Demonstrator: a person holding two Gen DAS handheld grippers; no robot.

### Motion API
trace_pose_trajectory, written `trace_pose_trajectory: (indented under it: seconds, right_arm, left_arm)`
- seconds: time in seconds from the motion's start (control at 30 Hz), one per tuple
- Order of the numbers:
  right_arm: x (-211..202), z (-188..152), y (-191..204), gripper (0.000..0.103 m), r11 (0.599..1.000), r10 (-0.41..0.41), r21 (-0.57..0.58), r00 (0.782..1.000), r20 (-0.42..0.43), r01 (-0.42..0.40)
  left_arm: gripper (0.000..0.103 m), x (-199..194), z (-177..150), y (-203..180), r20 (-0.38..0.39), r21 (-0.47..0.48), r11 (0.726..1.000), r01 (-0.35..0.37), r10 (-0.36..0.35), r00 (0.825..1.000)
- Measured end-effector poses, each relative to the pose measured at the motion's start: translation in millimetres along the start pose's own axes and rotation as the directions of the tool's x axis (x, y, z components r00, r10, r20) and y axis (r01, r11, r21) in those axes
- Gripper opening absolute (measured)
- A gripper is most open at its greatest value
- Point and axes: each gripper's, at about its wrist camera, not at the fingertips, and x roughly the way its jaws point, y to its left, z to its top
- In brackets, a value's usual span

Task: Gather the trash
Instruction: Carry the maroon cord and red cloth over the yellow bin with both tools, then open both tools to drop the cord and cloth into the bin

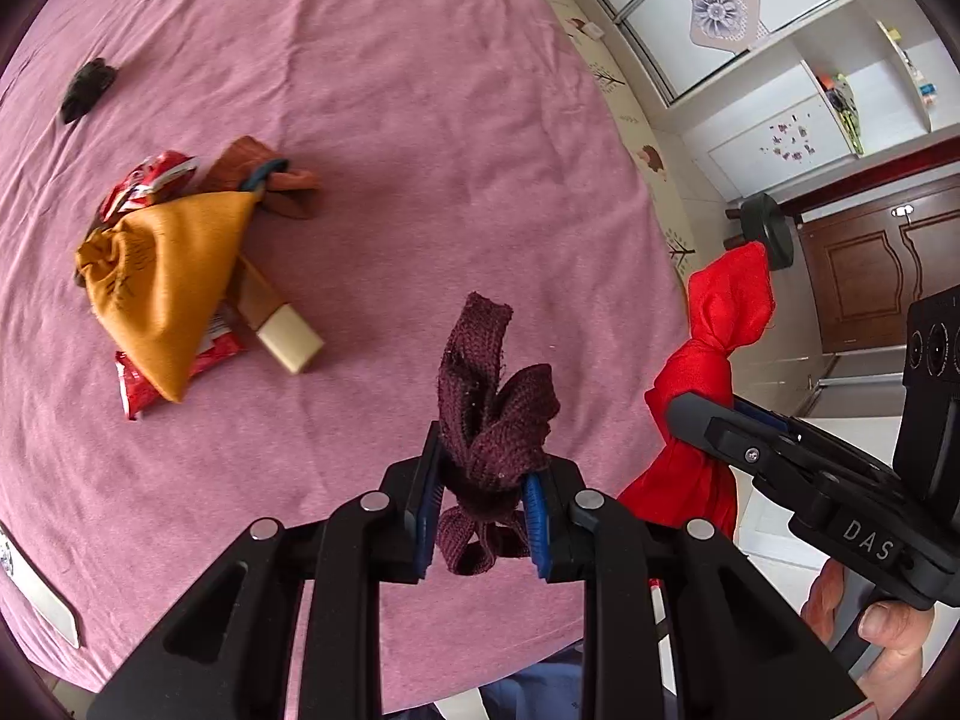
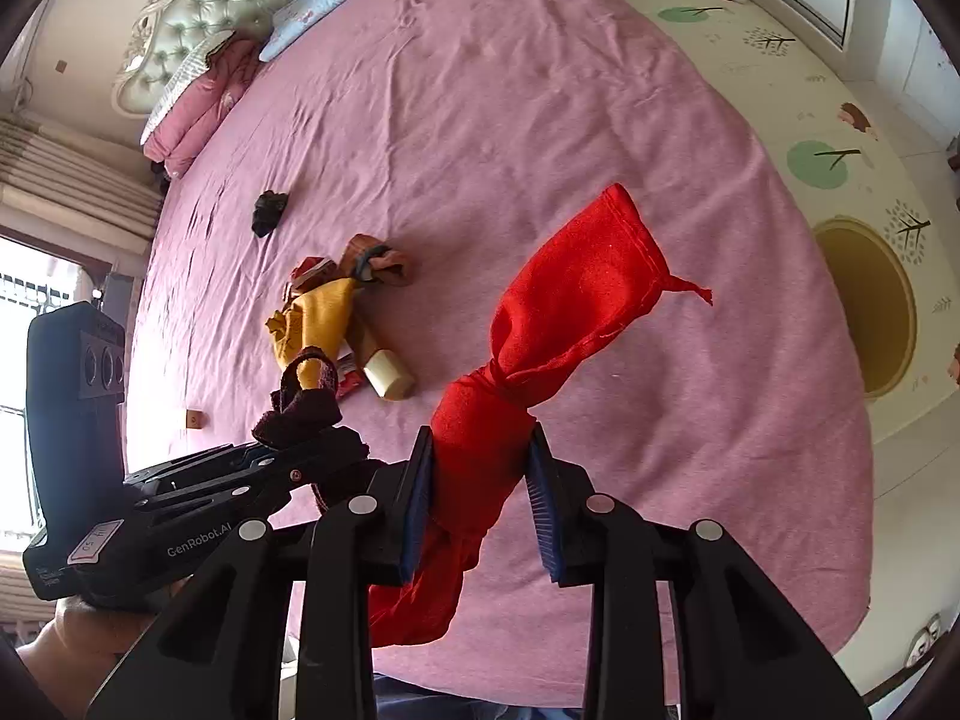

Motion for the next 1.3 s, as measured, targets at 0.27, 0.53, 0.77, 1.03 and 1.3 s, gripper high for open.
trace_pose_trajectory:
  seconds: [0.27,0.53,0.77,1.03,1.3]
  right_arm:
    - [-44,6,-98,0.029,0.996,-0.025,0.091,0.999,0.048,0.020]
    - [-83,18,-190,0.029,0.978,-0.061,0.204,0.992,0.108,0.038]
    - [-104,30,-258,0.029,0.952,-0.092,0.303,0.984,0.150,0.043]
    - [-108,49,-311,0.030,0.935,-0.145,0.344,0.979,0.143,0.088]
    - [-107,69,-344,0.030,0.927,-0.183,0.353,0.974,0.133,0.126]
  left_arm:
    - [0.024,47,15,-101,-0.042,0.092,0.995,0.030,-0.026,0.999]
    - [0.024,88,38,-193,-0.085,0.197,0.979,0.048,-0.032,0.996]
    - [0.024,120,60,-253,-0.126,0.265,0.962,0.061,-0.029,0.992]
    - [0.024,157,90,-309,-0.157,0.342,0.937,0.068,-0.015,0.987]
    - [0.024,184,121,-354,-0.193,0.390,0.913,0.122,-0.049,0.980]
